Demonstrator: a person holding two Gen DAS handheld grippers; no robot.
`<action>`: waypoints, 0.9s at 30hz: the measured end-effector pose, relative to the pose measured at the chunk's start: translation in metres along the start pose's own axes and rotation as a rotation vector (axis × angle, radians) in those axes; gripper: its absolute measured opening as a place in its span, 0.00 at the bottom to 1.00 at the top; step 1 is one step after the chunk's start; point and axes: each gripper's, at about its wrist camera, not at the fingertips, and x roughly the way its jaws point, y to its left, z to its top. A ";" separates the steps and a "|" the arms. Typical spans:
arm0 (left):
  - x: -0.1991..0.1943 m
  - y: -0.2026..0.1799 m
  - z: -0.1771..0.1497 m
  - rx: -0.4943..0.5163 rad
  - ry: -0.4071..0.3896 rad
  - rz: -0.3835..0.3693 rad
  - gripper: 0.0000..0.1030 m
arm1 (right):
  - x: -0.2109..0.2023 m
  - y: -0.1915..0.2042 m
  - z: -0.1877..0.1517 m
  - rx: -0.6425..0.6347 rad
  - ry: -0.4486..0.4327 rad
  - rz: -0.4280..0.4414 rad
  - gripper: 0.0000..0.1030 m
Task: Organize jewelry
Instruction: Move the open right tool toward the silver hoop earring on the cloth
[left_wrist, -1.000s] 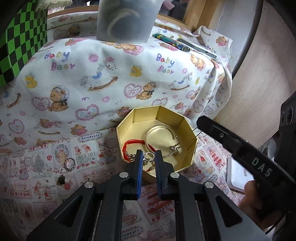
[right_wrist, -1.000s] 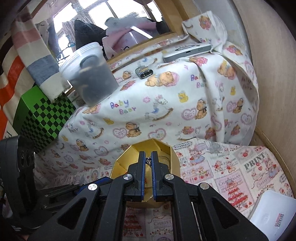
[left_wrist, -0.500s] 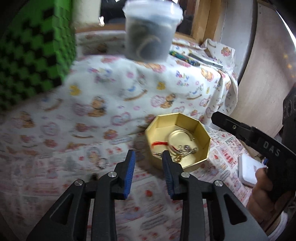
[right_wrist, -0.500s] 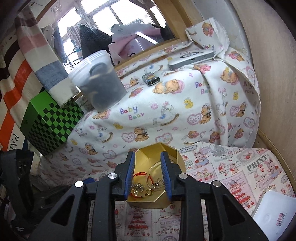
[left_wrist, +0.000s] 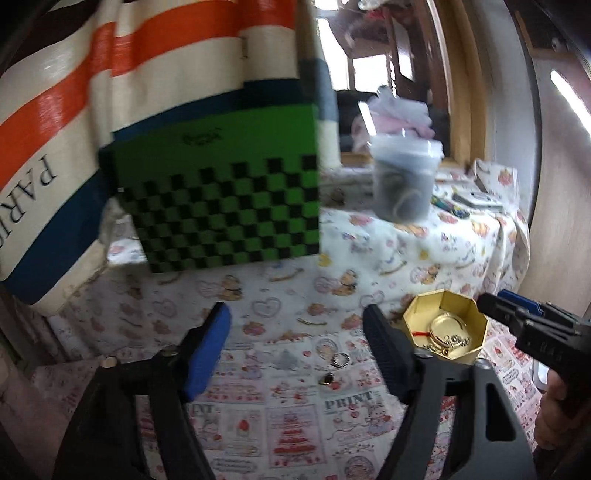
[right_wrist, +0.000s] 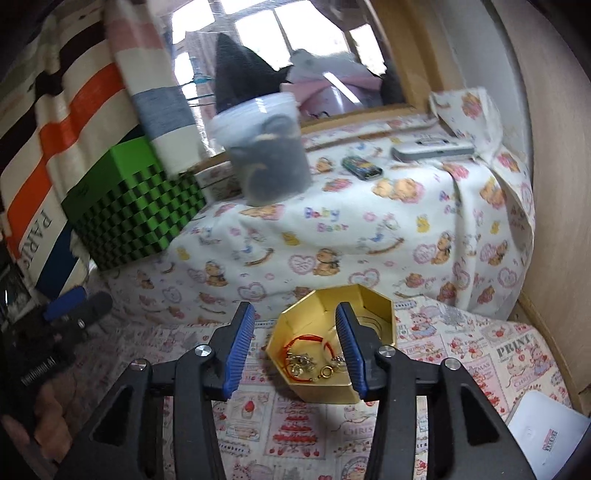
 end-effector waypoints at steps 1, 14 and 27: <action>-0.002 0.003 0.000 -0.005 -0.010 0.006 0.82 | -0.001 0.002 0.000 -0.007 -0.004 0.001 0.47; -0.002 0.030 -0.021 -0.095 -0.047 -0.005 0.95 | -0.003 0.018 -0.006 -0.075 -0.025 -0.009 0.67; 0.031 0.038 -0.048 -0.059 0.054 0.026 0.97 | 0.004 0.021 -0.013 -0.091 -0.024 -0.040 0.82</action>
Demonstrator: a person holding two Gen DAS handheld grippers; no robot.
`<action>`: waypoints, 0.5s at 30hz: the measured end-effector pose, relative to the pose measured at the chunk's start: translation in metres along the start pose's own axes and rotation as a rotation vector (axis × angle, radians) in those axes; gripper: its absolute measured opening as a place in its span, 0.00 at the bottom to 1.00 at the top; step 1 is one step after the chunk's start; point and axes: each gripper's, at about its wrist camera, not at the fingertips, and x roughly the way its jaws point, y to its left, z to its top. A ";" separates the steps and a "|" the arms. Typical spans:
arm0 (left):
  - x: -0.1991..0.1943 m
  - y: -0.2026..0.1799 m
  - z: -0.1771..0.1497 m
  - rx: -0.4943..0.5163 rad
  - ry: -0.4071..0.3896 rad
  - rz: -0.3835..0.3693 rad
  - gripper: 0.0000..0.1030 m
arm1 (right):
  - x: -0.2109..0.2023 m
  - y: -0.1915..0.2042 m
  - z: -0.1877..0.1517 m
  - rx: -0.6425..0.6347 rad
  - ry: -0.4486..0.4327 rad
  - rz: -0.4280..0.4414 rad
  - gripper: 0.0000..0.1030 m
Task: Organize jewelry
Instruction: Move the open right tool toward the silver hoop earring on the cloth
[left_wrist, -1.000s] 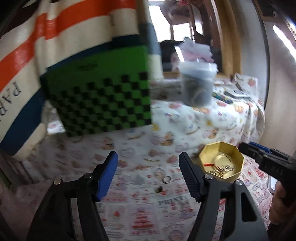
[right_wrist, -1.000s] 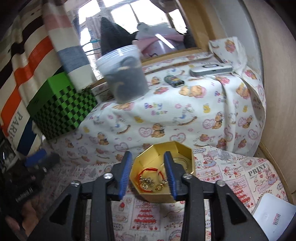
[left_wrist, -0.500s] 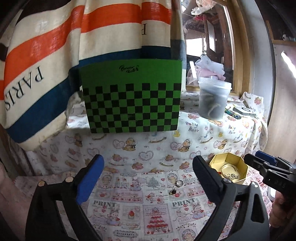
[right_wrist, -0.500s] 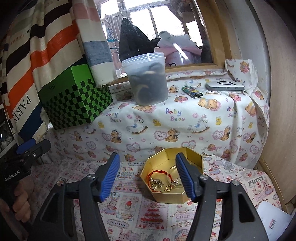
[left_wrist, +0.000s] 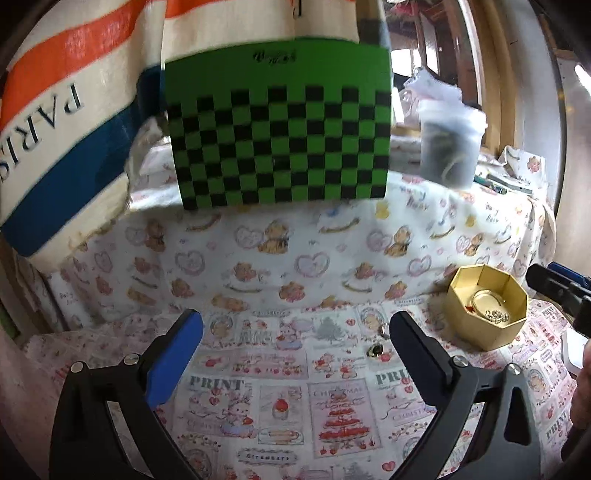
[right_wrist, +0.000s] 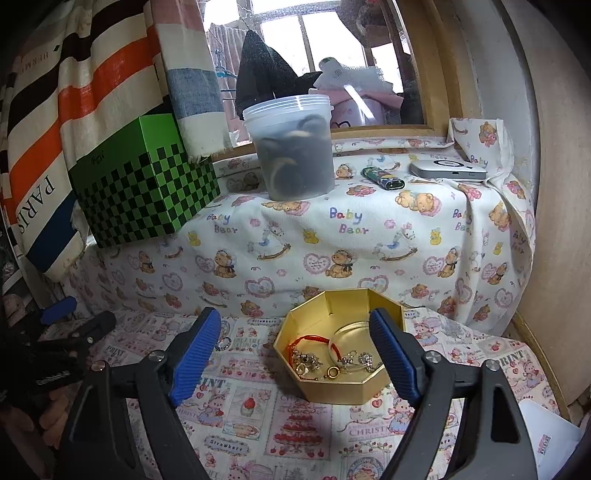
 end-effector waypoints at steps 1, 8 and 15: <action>0.003 0.001 -0.001 -0.005 0.010 -0.004 0.98 | 0.001 0.000 -0.001 0.000 0.002 -0.002 0.82; 0.018 0.002 -0.009 -0.008 0.055 0.012 0.98 | 0.009 -0.001 -0.005 -0.002 0.022 -0.019 0.82; 0.022 0.011 -0.009 -0.055 0.078 0.013 0.98 | 0.011 -0.002 -0.006 0.007 0.034 -0.024 0.82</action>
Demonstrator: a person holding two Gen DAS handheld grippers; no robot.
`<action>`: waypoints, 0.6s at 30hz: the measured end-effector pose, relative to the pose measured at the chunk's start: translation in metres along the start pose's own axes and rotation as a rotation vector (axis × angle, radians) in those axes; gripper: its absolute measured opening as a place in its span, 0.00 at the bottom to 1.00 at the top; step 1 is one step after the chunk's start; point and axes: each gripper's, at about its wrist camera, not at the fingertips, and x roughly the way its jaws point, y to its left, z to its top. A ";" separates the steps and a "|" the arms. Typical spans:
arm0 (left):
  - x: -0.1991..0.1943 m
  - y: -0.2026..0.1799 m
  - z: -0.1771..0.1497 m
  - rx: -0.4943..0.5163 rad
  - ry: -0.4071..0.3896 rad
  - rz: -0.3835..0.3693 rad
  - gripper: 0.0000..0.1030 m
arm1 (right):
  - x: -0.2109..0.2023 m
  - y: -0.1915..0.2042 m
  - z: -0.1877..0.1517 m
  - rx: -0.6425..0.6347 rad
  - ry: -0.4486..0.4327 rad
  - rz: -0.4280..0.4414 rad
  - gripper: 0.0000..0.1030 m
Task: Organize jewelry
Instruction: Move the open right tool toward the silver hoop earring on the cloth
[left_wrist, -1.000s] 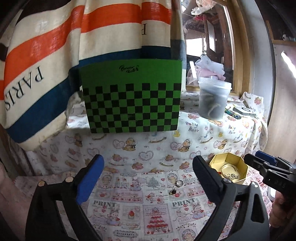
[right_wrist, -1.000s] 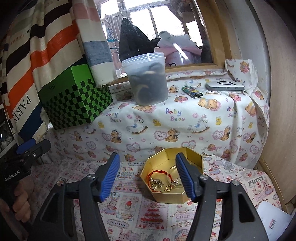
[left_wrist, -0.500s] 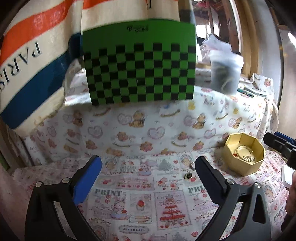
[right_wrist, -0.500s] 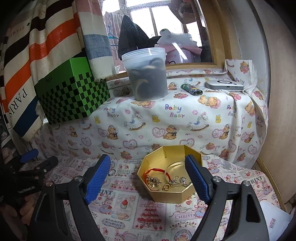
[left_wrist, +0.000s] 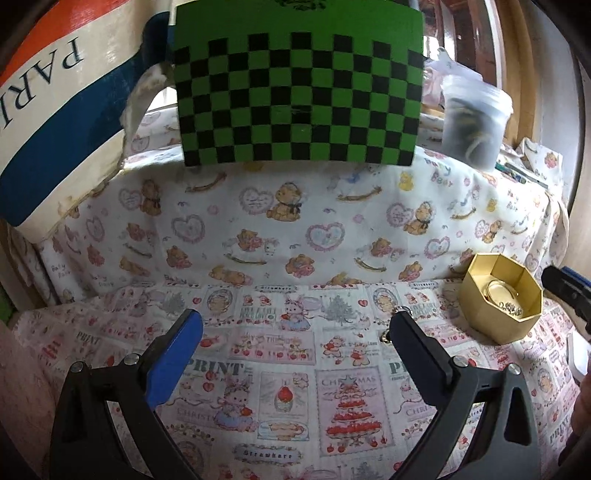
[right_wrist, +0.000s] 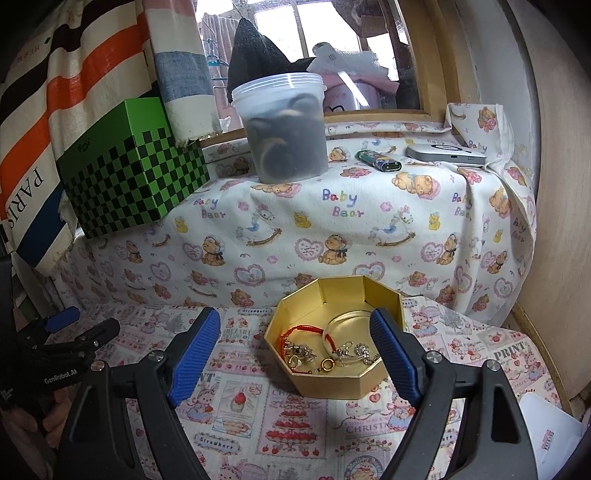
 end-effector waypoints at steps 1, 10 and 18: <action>-0.002 0.002 0.001 -0.007 -0.005 0.002 0.98 | 0.000 0.000 0.000 0.000 0.000 0.000 0.82; -0.006 0.027 0.007 -0.084 0.011 0.035 0.98 | -0.011 0.017 0.000 -0.049 -0.013 0.031 0.82; -0.004 0.042 0.010 -0.129 0.018 0.023 0.98 | -0.001 0.047 0.009 -0.075 0.094 0.096 0.82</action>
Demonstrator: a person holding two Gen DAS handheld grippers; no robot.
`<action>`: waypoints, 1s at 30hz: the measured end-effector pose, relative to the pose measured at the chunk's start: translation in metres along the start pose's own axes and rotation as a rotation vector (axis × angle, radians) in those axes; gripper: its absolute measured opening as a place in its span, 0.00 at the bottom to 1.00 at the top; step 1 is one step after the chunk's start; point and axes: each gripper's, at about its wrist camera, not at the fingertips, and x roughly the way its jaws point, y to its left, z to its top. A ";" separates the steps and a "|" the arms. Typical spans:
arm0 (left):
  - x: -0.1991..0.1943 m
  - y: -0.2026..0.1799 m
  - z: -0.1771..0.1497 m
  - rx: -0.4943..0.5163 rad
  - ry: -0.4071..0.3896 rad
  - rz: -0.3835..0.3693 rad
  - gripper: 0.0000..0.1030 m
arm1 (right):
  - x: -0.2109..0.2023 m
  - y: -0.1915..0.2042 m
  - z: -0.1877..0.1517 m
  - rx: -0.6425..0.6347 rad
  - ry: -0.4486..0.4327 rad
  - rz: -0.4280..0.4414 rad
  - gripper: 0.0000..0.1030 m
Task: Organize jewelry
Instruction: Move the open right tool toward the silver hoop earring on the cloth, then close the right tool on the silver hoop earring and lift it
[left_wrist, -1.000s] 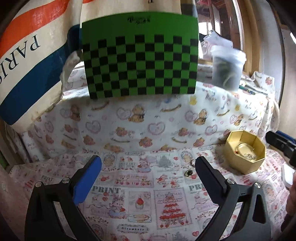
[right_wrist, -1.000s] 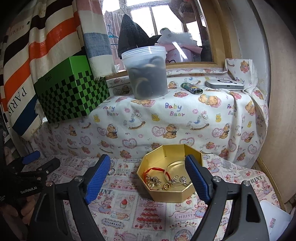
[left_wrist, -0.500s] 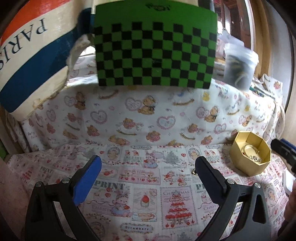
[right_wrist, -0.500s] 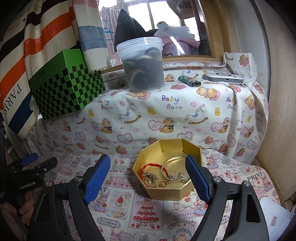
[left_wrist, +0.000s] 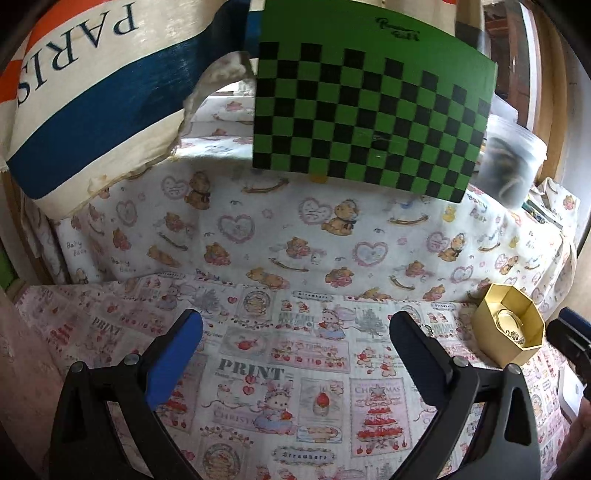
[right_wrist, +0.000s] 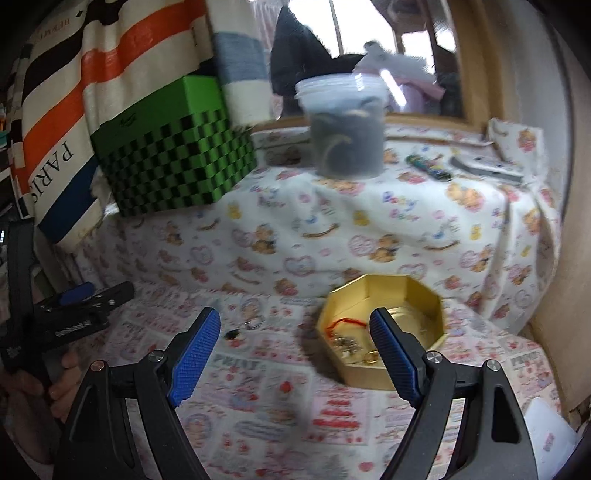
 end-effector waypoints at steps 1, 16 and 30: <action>0.000 0.001 0.000 -0.006 0.000 0.002 0.98 | 0.003 0.003 0.002 0.004 0.014 0.009 0.82; 0.017 0.020 -0.003 -0.064 0.039 0.093 0.97 | 0.096 0.042 0.012 -0.050 0.283 0.073 0.53; 0.017 0.012 -0.002 -0.055 0.031 0.105 0.98 | 0.160 0.055 -0.002 -0.096 0.346 -0.066 0.29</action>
